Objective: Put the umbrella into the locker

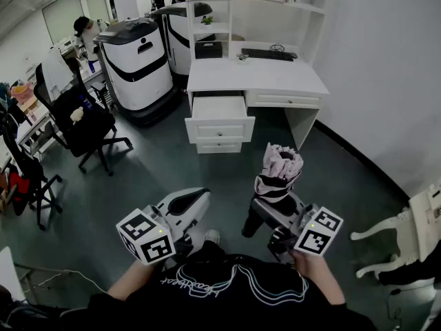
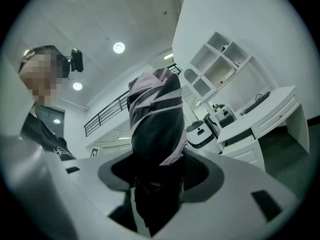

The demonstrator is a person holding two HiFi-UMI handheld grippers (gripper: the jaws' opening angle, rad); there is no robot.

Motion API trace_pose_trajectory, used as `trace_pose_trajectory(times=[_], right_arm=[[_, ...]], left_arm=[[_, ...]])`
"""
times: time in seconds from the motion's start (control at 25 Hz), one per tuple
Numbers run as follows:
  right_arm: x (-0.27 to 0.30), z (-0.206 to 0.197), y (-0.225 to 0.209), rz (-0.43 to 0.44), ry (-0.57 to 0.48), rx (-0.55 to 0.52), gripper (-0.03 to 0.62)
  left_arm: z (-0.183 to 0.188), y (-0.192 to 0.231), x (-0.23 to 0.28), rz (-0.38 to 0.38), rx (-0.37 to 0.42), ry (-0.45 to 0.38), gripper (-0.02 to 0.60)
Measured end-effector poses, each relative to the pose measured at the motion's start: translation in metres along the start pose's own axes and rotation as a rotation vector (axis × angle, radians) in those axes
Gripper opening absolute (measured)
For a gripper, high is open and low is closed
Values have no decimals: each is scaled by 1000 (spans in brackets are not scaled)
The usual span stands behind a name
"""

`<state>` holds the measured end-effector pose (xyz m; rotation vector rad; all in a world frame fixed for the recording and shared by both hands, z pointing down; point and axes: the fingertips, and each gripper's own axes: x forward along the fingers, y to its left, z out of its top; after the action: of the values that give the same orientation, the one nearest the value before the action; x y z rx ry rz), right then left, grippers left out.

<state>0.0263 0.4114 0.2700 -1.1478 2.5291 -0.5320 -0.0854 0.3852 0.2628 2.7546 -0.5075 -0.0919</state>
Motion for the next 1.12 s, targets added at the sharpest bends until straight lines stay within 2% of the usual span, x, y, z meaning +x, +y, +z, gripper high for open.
trace_pose_trajectory(times=[0.12,0.32,0.56,0.76,1.12], right_arm=[[-7,-7,2,-9,6,17,245],[-12,-6,-8,-30,-4,10,245],[-4,-9,-25,-46,7,6,245],[-1,-22,-48,-53,4,23,245],[58,-18,-124,-81,26,59,245]], left_arm=[[-10,-1,-2,2,-27,13,5],[-14,0,9,-17,-23,23,6],[-17,21,16,-8,-39,23,6],[-36,35,25,-8,-43,37,6],[-32,125,70,3,-97,55,6]])
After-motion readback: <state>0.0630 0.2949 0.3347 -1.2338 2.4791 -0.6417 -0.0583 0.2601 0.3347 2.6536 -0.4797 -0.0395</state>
